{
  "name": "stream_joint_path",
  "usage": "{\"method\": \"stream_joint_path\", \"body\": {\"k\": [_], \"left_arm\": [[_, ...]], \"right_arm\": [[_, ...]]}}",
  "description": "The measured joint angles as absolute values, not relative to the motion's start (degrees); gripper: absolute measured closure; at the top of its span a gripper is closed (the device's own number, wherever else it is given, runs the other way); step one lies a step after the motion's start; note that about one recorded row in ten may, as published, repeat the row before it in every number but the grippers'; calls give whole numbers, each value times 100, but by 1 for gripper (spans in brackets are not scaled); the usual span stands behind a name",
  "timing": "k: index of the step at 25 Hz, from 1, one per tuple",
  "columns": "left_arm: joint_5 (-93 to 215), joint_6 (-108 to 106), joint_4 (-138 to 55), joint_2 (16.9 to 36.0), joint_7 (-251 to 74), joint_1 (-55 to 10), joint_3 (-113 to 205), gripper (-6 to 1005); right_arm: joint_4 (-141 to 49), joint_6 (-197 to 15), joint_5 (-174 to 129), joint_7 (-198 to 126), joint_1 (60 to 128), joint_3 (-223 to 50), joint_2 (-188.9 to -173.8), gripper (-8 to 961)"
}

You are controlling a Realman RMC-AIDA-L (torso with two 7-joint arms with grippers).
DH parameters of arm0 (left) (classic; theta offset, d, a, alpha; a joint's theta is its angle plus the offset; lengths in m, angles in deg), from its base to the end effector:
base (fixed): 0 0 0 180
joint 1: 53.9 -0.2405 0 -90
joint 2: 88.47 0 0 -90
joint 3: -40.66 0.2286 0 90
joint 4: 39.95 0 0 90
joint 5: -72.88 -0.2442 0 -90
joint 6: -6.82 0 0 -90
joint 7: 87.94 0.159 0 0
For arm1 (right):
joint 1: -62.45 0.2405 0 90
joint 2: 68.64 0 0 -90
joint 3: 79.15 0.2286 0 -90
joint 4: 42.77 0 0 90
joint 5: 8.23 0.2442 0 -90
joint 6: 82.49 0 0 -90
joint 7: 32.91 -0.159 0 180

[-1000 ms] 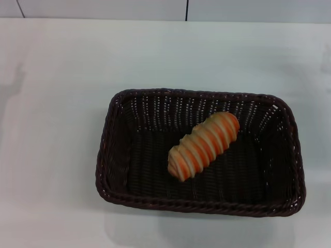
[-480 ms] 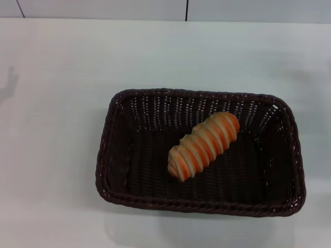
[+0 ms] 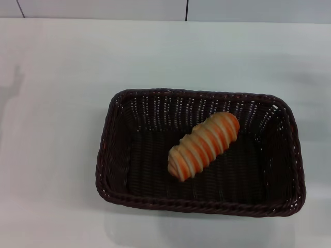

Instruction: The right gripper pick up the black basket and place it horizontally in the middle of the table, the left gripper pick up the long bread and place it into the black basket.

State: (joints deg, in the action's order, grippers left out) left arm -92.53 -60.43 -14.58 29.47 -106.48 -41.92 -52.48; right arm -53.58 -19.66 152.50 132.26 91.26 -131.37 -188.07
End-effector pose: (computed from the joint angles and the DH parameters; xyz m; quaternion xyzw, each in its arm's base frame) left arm -0.3538 0.3376 0.0776 -0.5540 -0.2437 -0.3920 0.6928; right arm 0.3408 0.3920 0.0571 -0.6136 0.2306 0.3158 0.6860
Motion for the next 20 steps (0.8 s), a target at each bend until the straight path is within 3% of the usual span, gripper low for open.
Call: {"method": "stream_joint_path", "body": {"k": [20], "left_arm": [[-9253,-6137,-1508,2981,-10672,-4200,-5059,135]], "right_arm": [[-5335,-1924,15217,13231,9078,-13171,-18794,546]]}}
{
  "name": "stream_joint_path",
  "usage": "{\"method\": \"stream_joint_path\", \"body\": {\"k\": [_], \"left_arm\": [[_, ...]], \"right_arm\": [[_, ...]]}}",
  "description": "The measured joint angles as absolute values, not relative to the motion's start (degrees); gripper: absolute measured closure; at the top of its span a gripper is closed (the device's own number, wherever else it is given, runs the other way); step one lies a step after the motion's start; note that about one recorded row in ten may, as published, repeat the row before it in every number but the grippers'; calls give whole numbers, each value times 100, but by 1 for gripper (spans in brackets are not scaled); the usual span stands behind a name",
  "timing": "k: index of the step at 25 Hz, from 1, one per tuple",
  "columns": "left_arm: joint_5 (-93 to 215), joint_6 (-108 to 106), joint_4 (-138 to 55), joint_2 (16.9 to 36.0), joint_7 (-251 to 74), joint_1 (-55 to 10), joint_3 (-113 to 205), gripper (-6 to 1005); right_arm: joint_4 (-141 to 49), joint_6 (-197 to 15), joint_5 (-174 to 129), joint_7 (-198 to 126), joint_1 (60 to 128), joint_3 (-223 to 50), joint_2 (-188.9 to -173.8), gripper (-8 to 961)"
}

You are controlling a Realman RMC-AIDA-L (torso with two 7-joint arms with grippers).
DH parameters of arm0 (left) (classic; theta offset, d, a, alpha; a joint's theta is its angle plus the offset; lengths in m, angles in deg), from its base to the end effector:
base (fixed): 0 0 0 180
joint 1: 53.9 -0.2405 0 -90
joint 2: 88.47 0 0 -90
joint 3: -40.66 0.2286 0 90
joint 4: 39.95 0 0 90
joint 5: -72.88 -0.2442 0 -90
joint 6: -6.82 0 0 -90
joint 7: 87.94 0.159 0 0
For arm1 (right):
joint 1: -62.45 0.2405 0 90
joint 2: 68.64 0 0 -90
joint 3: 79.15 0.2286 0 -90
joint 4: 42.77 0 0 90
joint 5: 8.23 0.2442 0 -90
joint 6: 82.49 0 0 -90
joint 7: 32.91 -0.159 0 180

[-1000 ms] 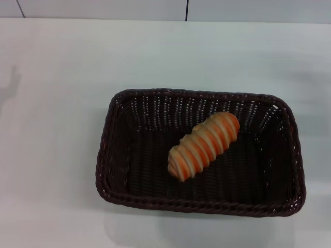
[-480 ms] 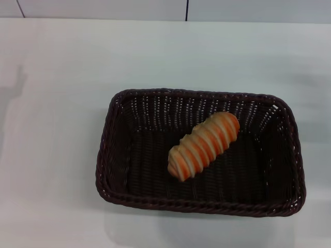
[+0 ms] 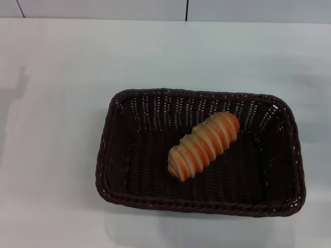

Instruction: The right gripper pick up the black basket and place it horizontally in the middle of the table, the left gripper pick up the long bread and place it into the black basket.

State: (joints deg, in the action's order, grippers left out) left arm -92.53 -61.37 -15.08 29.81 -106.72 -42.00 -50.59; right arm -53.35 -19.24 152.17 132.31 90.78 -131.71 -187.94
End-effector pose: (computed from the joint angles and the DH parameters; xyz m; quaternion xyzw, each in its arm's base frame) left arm -0.3493 0.3355 0.0680 -0.5647 -0.2431 -0.3964 0.6818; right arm 0.3431 0.3888 0.0562 -0.6170 0.2289 0.3127 0.6849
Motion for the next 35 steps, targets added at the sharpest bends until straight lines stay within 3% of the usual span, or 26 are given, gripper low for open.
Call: {"method": "stream_joint_path", "body": {"k": [35], "left_arm": [[-9253,-6229,-1638,2974,-10650,-4010,-5059,135]], "right_arm": [[-5338,-1947,15243,13215,9262,-13126,-18782,545]]}}
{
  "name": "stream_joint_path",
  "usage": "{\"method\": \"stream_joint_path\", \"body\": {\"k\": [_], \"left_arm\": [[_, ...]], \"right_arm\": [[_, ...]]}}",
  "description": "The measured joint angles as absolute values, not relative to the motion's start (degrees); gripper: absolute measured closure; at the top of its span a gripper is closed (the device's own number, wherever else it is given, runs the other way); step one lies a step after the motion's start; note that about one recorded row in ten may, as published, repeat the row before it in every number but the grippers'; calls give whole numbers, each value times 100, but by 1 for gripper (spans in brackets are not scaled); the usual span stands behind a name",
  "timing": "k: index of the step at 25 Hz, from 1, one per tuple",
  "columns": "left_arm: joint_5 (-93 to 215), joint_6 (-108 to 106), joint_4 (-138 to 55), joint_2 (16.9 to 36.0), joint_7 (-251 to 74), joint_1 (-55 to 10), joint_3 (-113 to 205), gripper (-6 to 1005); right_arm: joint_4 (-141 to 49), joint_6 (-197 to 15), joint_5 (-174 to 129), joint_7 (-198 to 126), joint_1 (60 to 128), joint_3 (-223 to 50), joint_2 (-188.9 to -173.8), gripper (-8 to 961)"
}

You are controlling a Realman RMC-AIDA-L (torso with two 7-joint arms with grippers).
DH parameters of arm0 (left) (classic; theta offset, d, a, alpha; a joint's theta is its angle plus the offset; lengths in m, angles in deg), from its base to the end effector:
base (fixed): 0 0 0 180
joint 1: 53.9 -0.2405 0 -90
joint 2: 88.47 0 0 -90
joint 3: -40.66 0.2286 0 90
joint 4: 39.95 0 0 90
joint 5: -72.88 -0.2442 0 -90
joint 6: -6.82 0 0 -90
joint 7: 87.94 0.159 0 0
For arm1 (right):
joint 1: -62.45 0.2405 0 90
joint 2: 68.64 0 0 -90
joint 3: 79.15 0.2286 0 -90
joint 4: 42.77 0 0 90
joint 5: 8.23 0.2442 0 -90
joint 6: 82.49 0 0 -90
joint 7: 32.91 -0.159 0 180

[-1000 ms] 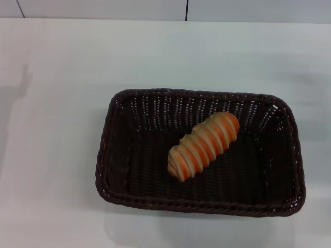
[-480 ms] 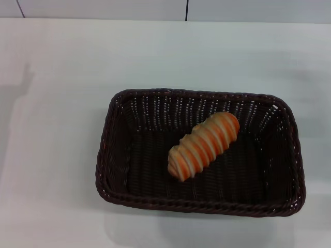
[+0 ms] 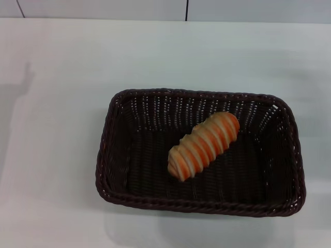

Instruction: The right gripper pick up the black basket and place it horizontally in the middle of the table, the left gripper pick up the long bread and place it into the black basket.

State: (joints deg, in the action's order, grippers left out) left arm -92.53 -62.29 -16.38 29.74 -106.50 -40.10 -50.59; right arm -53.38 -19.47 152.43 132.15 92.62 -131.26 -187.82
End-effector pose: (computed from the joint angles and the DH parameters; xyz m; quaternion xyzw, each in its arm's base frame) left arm -0.3422 0.3427 0.0671 -0.5696 -0.2331 -0.4024 0.6777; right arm 0.3324 0.3997 0.0588 -0.6157 0.2226 0.3240 0.6829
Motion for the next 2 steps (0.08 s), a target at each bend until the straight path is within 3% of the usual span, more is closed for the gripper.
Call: {"method": "stream_joint_path", "body": {"k": [2], "left_arm": [[-9253,-6229,-1643,2974,-10649,-4016,-5064,135]], "right_arm": [[-5339,-1947,15243,13215,9262,-13126,-18782,545]]}}
